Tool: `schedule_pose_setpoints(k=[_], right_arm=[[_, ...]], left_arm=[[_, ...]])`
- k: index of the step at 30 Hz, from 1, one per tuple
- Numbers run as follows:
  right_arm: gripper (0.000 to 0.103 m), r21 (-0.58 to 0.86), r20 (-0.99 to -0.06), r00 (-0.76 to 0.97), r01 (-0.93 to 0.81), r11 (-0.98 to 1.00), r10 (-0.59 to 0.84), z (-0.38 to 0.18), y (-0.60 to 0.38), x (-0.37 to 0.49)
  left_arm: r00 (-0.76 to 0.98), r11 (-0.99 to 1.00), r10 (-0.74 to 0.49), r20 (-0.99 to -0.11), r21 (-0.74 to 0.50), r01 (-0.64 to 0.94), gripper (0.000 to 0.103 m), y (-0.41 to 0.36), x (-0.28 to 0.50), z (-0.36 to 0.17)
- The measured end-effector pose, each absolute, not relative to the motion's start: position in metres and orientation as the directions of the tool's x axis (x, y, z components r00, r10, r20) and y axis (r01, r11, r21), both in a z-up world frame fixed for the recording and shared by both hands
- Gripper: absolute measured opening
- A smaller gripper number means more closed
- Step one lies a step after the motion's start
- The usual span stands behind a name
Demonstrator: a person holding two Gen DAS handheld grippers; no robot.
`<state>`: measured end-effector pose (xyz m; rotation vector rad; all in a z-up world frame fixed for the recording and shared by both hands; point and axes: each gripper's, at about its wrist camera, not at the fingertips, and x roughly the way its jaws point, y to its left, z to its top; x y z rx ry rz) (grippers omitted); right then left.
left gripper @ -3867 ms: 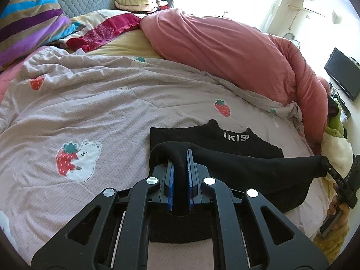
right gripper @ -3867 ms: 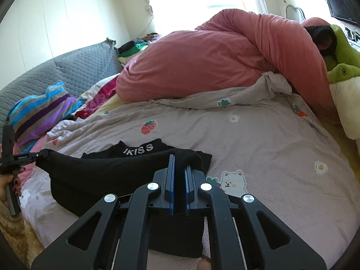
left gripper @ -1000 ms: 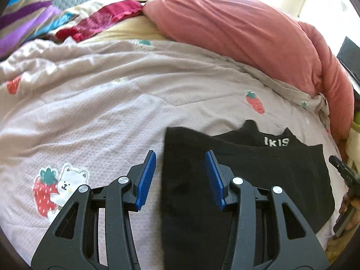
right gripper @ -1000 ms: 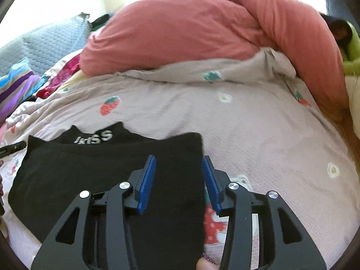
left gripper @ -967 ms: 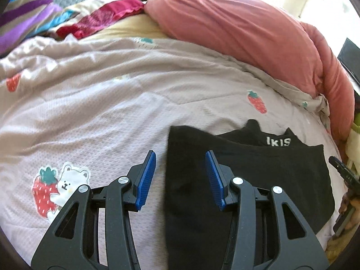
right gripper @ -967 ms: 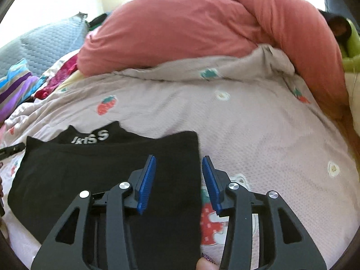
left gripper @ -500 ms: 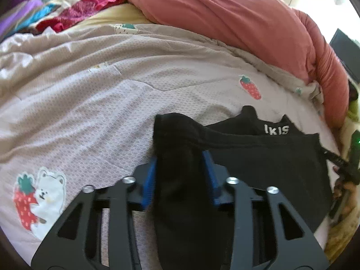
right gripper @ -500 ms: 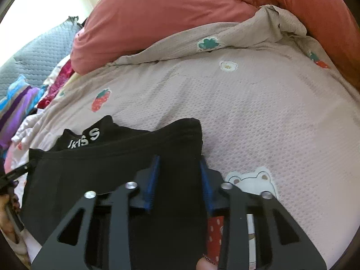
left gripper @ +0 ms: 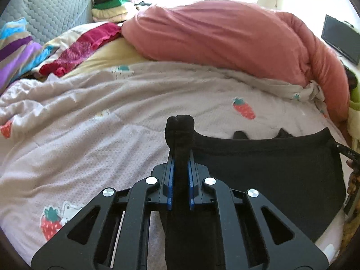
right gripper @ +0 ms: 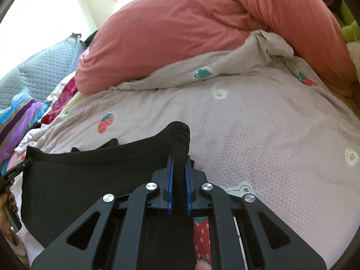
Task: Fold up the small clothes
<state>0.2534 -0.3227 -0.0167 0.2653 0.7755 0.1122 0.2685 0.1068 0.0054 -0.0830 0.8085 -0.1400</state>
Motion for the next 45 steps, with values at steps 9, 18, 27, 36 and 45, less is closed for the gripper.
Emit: schedule_pose_setpoints(k=[9,18,27,36,45], right_arm=[[0.011,0.163,-0.725,0.681,0.031,0.986,0.098,-0.04,-0.314,0.255],[0.026,0.124,-0.741,0.67,0.067,0.99,0.047,-0.04,-0.318,0.245],[0.048,0.109,-0.724,0.688,0.053,0.993,0.043,-0.025,-0.318,0.22],[0.061,0.105,-0.68,0.727,-0.028,0.994,0.092,-0.001,-0.302,0.185],[0.062,0.078,-0.675,0.721,-0.137,0.988,0.153,0.003,-0.272,0.152]], left_arm=[[0.618,0.997,-0.078,-0.783,-0.06,0.049,0.012,0.11,0.276,-0.034],[0.614,0.998,-0.054,-0.788,-0.049,0.025,0.023,0.113,0.268,-0.031],[0.613,0.999,-0.035,-0.789,-0.025,0.024,0.031,0.108,0.251,-0.023],[0.641,0.999,-0.045,-0.766,-0.034,0.029,0.043,0.107,0.224,0.0],[0.672,0.995,-0.102,-0.734,-0.066,0.079,0.055,0.095,0.187,0.02]])
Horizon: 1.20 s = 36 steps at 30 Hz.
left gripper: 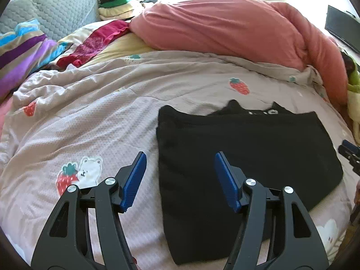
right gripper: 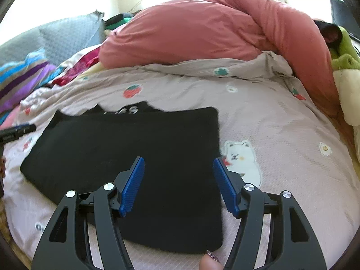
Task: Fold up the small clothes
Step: 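Open both grippers and withdraw them from the folded sweatshirt, then move both open grippers back along the folded black sweatshirt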
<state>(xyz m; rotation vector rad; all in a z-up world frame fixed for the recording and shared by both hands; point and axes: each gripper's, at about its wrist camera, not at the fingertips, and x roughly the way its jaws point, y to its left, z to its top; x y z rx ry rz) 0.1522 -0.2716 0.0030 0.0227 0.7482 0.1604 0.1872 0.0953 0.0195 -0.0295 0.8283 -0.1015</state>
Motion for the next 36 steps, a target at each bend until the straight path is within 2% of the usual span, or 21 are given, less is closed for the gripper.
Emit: schedule_pose_setpoints(k=[8,15,24,36], right_arm=[[0.065,0.048,-0.713,0.681,-0.191,0.98,0.168,-0.011,-0.253,0.132],[0.065,0.038,-0.769,0.62,-0.199,0.979,0.155,-0.034,-0.246,0.127],[0.066,0.023,-0.767,0.627,-0.187,0.982,0.137,-0.04,-0.248,0.116],[0.068,0.075,-0.774,0.613,-0.159,0.984,0.158,-0.036,-0.26,0.105]], left_arm=[[0.637,0.985,-0.161,-0.754,-0.085,0.149,0.055,0.083,0.163,0.009],[0.568,0.986,-0.145,-0.81,-0.075,0.146,0.055,0.075,0.156,-0.02],[0.558,0.989,-0.127,-0.82,-0.063,0.133,0.056,0.074,0.147,-0.031],[0.568,0.99,-0.13,-0.813,-0.079,0.115,0.055,0.078,0.13,-0.027]])
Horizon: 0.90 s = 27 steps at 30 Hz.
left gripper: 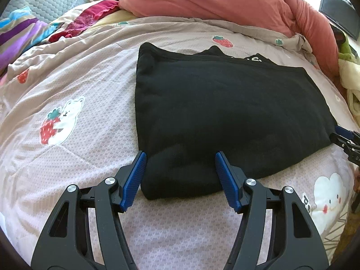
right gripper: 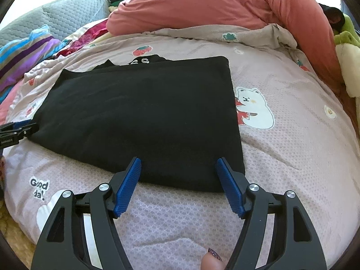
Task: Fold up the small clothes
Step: 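Move both open grippers back along the folded black sweatshirt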
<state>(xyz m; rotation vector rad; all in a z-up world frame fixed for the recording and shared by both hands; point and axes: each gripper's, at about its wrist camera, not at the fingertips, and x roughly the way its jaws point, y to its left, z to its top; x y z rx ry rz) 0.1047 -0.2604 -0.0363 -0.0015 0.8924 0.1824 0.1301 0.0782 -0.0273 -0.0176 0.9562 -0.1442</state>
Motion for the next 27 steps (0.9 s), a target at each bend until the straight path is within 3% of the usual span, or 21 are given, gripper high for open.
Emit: schedule_pose_setpoints(k=[13,18,20,27], right_arm=[[0.073,0.116,-0.765,0.614,-0.163,0.98,0.193,-0.021,-0.258,0.087],[0.079,0.121,-0.754,0.624,-0.178,0.977,0.207,-0.013,-0.251,0.082],[0.083,0.121,-0.75,0.626,-0.19,0.974,0.215,-0.01,-0.246,0.081],[0.086,0.119,-0.736,0.63,-0.243,0.963,0.25,0.0,-0.219,0.081]], left_arm=[[0.585,0.989,-0.149,-0.797,-0.113,0.098,0.056,0.086,0.112,-0.021],[0.599,0.988,-0.154,-0.786,-0.12,0.096,0.056,0.087,0.106,-0.016],[0.605,0.988,-0.155,-0.781,-0.125,0.091,0.07,0.088,0.104,-0.015],[0.626,0.986,-0.162,-0.763,-0.151,0.071,0.074,0.097,0.1,-0.008]])
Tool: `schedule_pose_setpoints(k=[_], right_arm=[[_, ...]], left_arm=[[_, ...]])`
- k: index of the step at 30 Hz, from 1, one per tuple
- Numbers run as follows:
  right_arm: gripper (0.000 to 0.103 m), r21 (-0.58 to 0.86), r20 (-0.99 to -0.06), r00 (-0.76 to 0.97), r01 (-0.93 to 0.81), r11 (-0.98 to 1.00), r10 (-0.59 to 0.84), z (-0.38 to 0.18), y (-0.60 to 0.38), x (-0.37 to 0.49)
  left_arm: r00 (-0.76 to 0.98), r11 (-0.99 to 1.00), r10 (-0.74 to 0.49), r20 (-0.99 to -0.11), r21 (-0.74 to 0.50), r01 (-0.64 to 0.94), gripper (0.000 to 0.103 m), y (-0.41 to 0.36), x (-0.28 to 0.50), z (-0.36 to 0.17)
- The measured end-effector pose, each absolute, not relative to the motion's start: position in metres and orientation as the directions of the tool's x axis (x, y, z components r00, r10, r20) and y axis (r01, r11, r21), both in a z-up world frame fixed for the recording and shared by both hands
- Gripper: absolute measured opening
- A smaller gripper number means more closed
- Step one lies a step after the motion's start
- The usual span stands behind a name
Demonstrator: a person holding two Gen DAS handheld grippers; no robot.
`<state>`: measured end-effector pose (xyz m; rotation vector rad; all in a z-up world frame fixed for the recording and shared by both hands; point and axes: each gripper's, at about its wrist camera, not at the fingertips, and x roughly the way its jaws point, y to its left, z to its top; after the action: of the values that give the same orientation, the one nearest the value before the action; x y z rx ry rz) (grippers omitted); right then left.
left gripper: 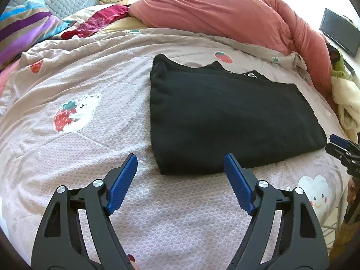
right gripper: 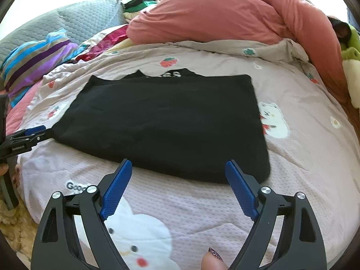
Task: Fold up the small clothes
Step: 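Move both open grippers back along the folded black sweatshirt, then grasp the end of the folded black sweatshirt with the right gripper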
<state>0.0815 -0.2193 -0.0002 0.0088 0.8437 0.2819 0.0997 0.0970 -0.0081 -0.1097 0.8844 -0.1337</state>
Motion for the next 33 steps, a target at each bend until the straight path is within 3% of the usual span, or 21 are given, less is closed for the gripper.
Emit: schedule_pose_setpoints(k=[12,21,28,33], right_arm=[[0.093,0.087,-0.708,0.635,-0.356,0.93,0.309,0.01,-0.167,0.083],[0.095,0.034,-0.697,0.612,-0.491,0.871,0.373,0.007,-0.102,0.088],[0.095,-0.115,-0.7,0.61,-0.609,0.785,0.371,-0.009,-0.029,0.093],[0.095,-0.255,-0.714,0.636,-0.625,0.738,0.293,-0.027,0.006,0.097]], left_arm=[[0.652,0.986,-0.139,-0.746,-0.167,0.02,0.093,0.114,0.099,-0.001],[0.638,0.983,-0.089,-0.765,-0.171,-0.068,0.093,0.14,0.119,0.003],[0.598,0.982,-0.062,-0.799,-0.155,-0.105,0.093,0.153,0.154,0.002],[0.583,0.983,-0.055,-0.81,-0.146,-0.111,0.093,0.156,0.178,0.005]])
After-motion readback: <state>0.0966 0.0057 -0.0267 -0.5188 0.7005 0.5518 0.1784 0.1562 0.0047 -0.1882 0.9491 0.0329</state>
